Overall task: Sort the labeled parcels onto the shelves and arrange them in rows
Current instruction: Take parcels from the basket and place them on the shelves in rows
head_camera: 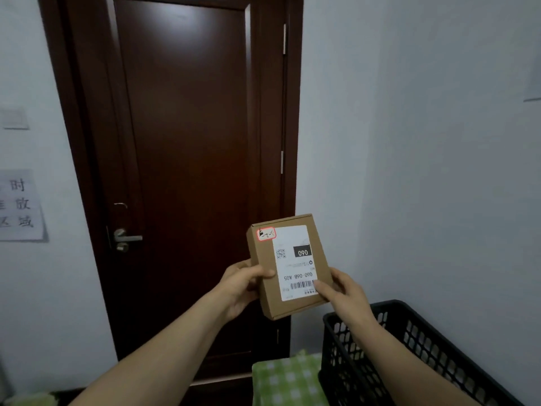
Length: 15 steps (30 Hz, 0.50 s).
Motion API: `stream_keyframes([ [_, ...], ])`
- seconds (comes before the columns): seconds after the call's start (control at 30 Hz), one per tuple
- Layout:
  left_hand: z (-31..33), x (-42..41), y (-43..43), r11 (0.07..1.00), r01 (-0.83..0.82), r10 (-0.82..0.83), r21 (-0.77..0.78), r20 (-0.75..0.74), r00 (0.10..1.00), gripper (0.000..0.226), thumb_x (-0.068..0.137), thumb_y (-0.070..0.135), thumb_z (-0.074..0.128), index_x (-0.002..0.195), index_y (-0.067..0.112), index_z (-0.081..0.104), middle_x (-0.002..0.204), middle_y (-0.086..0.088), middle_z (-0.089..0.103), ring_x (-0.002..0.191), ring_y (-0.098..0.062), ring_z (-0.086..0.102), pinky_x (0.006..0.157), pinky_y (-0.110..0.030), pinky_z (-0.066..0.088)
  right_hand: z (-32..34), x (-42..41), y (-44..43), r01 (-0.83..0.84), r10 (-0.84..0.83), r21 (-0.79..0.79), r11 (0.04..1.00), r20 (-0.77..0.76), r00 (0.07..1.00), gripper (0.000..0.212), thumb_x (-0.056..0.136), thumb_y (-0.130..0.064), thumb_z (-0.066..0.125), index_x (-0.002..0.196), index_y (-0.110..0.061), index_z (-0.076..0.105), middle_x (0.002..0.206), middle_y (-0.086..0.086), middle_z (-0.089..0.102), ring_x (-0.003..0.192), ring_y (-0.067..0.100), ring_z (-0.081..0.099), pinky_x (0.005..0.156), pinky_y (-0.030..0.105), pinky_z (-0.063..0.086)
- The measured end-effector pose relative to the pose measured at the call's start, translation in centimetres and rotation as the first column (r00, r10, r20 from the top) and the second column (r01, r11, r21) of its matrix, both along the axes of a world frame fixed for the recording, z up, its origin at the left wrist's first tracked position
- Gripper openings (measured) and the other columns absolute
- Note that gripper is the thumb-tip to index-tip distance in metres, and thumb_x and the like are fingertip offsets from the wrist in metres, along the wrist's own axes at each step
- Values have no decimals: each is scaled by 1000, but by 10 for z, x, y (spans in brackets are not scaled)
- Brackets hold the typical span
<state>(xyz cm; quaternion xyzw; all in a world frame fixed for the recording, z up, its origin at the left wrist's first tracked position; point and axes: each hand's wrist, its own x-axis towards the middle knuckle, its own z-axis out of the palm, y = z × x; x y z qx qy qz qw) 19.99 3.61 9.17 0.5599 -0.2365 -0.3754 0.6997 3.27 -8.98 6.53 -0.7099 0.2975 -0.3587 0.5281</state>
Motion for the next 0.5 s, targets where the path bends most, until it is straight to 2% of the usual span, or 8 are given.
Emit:
stream_keyframes([
  [0.07,0,5,2,1000,-6,6,0,-1,1000,41,68,-3,72,107,6,67,106,-22,62,99,-29,57,81,-38,55,2,6,4,-40,40,19,999,12,999,37,85,-13,68,121,-13,59,114,2,67,96,8,63,73,13,50],
  [0.17,0,12,7,1000,-17,17,-6,-9,1000,42,69,-6,70,109,5,66,111,-18,68,106,-29,60,83,-39,53,0,14,8,-58,56,59,997,38,998,34,84,-11,70,115,-14,59,112,4,68,95,10,64,78,18,51],
  [0.2,0,13,9,1000,-13,13,-13,-13,1000,42,67,-5,71,108,6,67,108,-16,69,107,-29,60,84,-39,53,0,16,10,-66,59,110,992,67,996,38,83,-12,71,118,-12,58,115,5,67,97,13,63,82,24,52],
  [0.27,0,14,13,999,-18,16,-39,-49,999,38,70,-4,69,106,5,67,104,-14,70,105,-28,60,82,-40,54,-2,20,12,-78,28,317,945,159,987,62,78,-17,76,133,-11,48,121,4,61,104,19,59,89,38,52],
  [0.33,-2,12,15,997,-11,3,-71,-120,993,37,74,-4,64,110,3,64,101,-14,70,102,-28,62,79,-41,55,-3,22,17,-143,35,504,852,217,976,71,69,-21,78,132,-11,48,119,5,61,105,22,57,83,46,52],
  [0.43,-9,7,17,994,79,-91,-76,-170,981,49,62,2,71,111,4,64,102,-12,71,104,-28,63,88,-46,52,-2,26,30,-295,115,594,748,323,939,48,68,-11,74,115,-11,59,99,8,73,93,23,66,66,42,56],
  [0.5,-11,7,21,994,105,-104,7,-115,988,47,61,9,73,107,8,64,98,-7,72,109,-26,60,99,-49,42,1,30,31,-286,70,579,763,366,928,44,70,0,74,111,-9,59,100,10,73,90,25,69,61,39,58],
])
